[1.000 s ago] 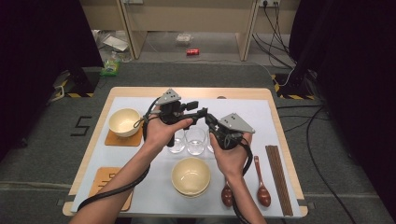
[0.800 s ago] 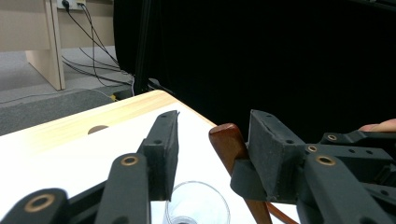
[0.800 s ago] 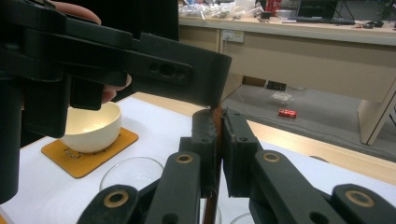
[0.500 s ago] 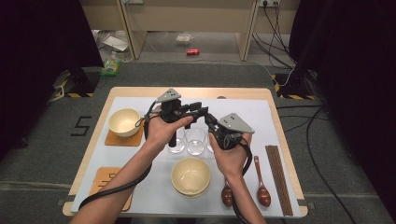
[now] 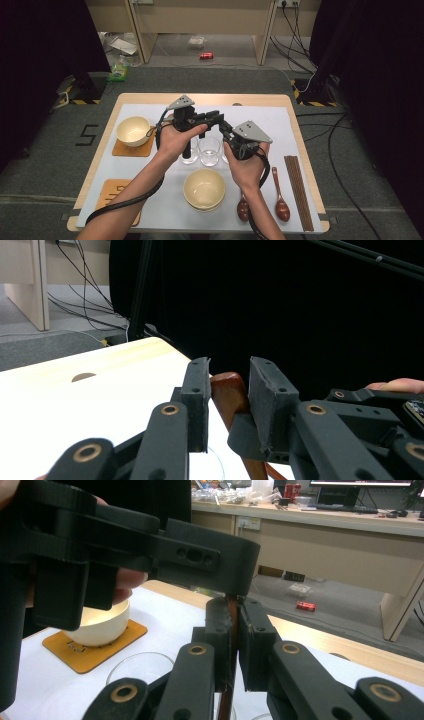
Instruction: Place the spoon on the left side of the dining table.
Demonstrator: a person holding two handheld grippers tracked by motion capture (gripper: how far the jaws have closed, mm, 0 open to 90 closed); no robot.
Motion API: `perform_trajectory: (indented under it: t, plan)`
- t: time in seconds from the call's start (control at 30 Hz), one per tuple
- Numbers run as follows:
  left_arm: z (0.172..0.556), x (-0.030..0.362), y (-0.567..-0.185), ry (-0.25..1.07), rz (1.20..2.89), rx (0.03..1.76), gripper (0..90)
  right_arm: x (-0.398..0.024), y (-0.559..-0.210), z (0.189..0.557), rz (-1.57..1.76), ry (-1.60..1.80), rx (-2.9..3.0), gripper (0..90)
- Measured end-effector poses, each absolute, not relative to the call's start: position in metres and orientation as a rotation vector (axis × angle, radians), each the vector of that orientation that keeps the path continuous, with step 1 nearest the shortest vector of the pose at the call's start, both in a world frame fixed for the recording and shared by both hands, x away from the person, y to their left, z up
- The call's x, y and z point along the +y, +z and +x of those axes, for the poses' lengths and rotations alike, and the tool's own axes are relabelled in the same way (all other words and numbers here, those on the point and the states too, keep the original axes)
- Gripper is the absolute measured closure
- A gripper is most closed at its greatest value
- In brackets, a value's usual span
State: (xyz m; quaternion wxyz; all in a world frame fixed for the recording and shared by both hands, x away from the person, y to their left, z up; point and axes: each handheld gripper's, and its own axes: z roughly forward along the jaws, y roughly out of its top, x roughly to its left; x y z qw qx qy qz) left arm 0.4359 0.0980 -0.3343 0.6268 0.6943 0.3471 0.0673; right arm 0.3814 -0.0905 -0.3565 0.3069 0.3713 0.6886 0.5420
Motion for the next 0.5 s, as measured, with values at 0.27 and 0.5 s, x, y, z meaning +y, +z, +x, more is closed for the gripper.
perform_trajectory:
  t: [0.27, 0.5]
  plan:
    - [0.430, 0.098, -0.324, 0.168, 1.577, 0.759, 74.1, -0.090, -0.350, 0.379, 0.962, 1.440, 1.809, 83.7]
    - [0.425, 0.098, -0.318, 0.229, 1.581, 0.733, 74.8, -0.087, -0.345, 0.376, 0.935, 1.419, 1.822, 76.7]
